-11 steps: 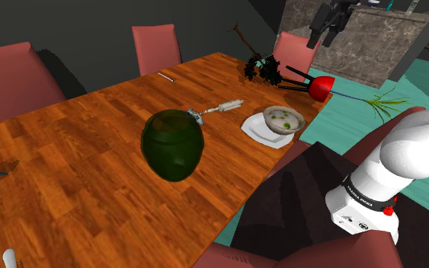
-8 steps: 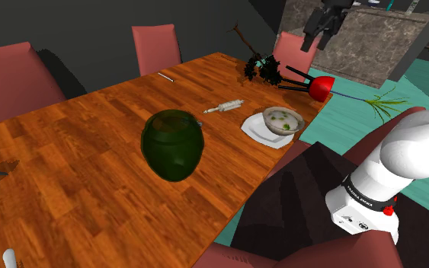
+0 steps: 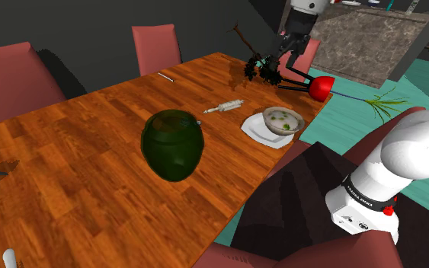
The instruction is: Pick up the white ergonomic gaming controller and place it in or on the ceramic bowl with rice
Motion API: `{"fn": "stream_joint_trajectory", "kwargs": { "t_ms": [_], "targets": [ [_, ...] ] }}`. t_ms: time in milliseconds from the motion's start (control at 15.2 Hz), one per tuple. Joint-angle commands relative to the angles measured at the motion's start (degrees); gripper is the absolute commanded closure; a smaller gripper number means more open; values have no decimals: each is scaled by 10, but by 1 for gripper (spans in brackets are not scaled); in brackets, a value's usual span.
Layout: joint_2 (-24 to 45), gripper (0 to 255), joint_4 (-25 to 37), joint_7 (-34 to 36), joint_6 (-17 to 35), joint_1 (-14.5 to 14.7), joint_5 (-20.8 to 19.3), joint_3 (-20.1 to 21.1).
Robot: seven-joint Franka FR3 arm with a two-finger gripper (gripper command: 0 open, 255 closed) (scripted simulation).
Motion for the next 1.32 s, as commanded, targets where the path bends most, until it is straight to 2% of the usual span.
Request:
{"fn": "stream_joint_trajectory", "kwargs": {
  "t_ms": [0,660,1254],
  "targets": [
    [34,0,-3,13,41,2,5,12],
    [225,0,35,88,203,8,0,65],
    [422,0,139,175,302,22,-55,87]
  ]
}}
